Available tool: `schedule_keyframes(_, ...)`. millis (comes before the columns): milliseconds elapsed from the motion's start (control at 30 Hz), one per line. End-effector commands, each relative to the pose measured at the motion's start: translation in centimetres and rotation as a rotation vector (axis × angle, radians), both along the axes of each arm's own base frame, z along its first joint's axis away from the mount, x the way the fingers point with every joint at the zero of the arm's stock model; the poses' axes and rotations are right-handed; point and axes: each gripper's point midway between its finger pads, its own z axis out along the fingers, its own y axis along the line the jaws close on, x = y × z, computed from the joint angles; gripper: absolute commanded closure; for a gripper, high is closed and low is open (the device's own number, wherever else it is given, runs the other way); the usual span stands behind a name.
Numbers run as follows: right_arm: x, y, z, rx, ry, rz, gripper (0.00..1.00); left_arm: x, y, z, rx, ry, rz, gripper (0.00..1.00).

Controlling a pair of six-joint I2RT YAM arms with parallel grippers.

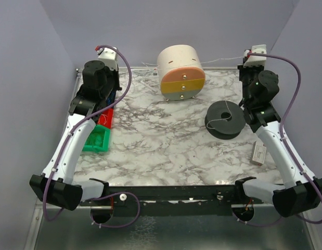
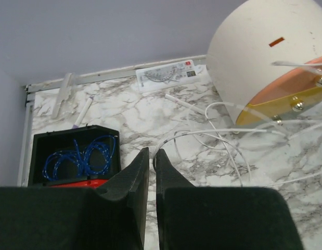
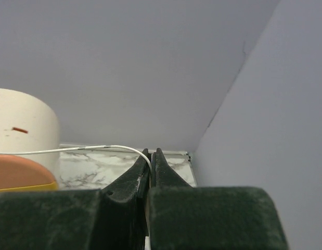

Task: Wrap the cables
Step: Adjust the cable at the center of the board.

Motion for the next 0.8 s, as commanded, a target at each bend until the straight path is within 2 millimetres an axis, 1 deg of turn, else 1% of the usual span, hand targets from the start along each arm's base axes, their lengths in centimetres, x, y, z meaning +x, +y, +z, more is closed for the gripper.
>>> schedule_keyframes(0, -0.9, -2.8, 1.0, 0.063, -0.012, -0.040, 0.99, -0.4, 3.3, -0.2, 0.045, -0.001, 0.149, 0.84)
schedule_keyframes(67, -1.0, -2.7, 0.5, 0.067, -0.003, -0.026, 0.99, -0.8, 2.5, -0.6, 0.025, 0.005, 0.086, 0.82)
schedule_keyframes(133, -1.1, -2.6, -0.2, 0.068, 0.015, -0.017, 0.99, -1.3, 0.7, -0.4, -0.029, 0.008, -0.007, 0.81)
schedule_keyframes(167, -1.2, -2.7, -0.4, 0.070, 0.023, -0.020, 0.99, -1.6, -0.2, -0.4, -0.045, 0.011, -0.058, 0.78)
schedule_keyframes(233, -1.5, -3.3, -0.5, 0.069, 0.020, -0.042, 0.99, -1.8, -0.6, -0.4, -0.077, 0.020, -0.074, 0.71)
schedule_keyframes(267, -1.7, -3.6, -0.4, 0.070, 0.012, -0.051, 0.99, -1.6, -0.5, -0.6, -0.082, 0.027, -0.063, 0.71)
schedule_keyframes(300, -1.9, -4.1, -0.1, 0.072, 0.004, -0.067, 0.99, -1.4, -0.1, -0.9, -0.078, 0.033, -0.037, 0.73)
schedule_keyframes(367, -2.4, -5.2, 0.8, 0.081, -0.010, -0.094, 0.99, -0.4, 2.6, -1.4, -0.046, 0.043, 0.131, 0.81)
schedule_keyframes(433, -3.0, -6.2, 1.7, 0.091, -0.032, -0.113, 0.99, 0.1, 5.4, -2.2, 0.015, 0.065, 0.282, 0.82)
schedule_keyframes(500, -3.4, -6.6, 2.5, 0.091, -0.049, -0.115, 0.99, 0.3, 7.0, -3.1, 0.065, 0.075, 0.351, 0.81)
schedule_keyframes(533, -3.6, -6.6, 2.8, 0.091, -0.052, -0.113, 0.99, 0.3, 7.4, -3.5, 0.068, 0.077, 0.365, 0.81)
schedule_keyframes(633, -4.1, -6.6, 3.6, 0.103, -0.057, -0.104, 0.99, 0.4, 8.2, -4.2, 0.069, 0.085, 0.402, 0.81)
schedule_keyframes(667, -4.3, -6.4, 3.8, 0.103, -0.060, -0.085, 0.99, 0.4, 7.9, -4.3, 0.065, 0.086, 0.385, 0.82)
schedule_keyframes(700, -4.4, -5.4, 3.8, 0.098, -0.051, -0.032, 0.99, 0.5, 7.3, -4.3, 0.054, 0.084, 0.343, 0.82)
schedule_keyframes(733, -4.4, -4.0, 3.7, 0.087, -0.031, 0.048, 0.99, 0.6, 6.3, -4.1, 0.035, 0.073, 0.288, 0.80)
schedule_keyframes(767, -4.4, -2.3, 3.3, 0.073, 0.005, 0.142, 0.99, 0.5, 4.6, -3.9, 0.008, 0.063, 0.190, 0.75)
